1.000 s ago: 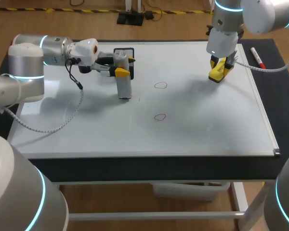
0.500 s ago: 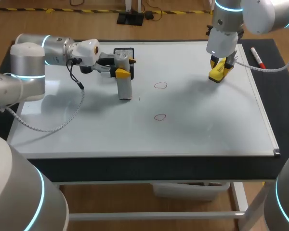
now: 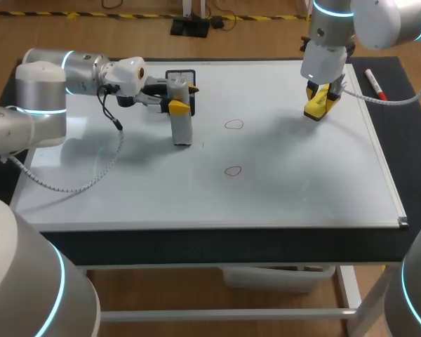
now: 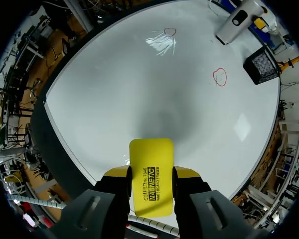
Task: Pick up the inspection probe, press it on each red-marked spot on the whiteboard one by one, put down the probe, pick up the eraser, and wipe off all the red marks.
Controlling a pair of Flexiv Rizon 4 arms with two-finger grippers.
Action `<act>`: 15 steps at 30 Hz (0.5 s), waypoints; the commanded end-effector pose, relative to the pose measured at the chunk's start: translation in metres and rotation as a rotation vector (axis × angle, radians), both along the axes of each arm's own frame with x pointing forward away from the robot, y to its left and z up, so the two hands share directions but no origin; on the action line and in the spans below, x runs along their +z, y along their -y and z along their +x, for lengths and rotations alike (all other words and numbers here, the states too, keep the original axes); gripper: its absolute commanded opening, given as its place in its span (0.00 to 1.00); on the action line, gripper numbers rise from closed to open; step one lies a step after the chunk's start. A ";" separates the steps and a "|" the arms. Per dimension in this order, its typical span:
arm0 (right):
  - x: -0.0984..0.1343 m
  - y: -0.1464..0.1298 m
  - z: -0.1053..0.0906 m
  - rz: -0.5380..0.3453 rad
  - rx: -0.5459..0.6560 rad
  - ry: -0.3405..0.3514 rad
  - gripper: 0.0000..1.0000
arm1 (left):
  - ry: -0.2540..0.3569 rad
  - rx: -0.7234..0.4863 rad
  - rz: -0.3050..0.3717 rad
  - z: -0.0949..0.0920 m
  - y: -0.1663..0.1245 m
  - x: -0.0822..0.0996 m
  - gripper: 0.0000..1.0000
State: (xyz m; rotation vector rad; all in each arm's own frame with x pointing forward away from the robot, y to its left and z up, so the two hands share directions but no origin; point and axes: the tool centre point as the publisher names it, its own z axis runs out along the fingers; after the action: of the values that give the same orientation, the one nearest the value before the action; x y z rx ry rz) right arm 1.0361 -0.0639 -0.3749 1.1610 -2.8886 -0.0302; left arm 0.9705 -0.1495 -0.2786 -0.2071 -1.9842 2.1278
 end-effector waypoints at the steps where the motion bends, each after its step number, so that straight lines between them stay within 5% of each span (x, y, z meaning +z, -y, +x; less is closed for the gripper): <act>1: 0.001 0.000 0.002 -0.005 0.002 -0.003 0.00 | -0.001 -0.004 0.000 0.000 0.000 -0.001 0.00; 15: 0.001 0.000 0.002 -0.005 0.002 -0.003 0.00 | 0.004 -0.010 -0.002 -0.002 0.001 0.002 0.00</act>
State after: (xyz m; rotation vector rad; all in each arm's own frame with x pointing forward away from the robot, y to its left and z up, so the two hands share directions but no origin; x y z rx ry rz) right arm 1.0361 -0.0639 -0.3749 1.1610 -2.8885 -0.0302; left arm 0.9680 -0.1509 -0.2779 -0.2175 -1.9808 2.1267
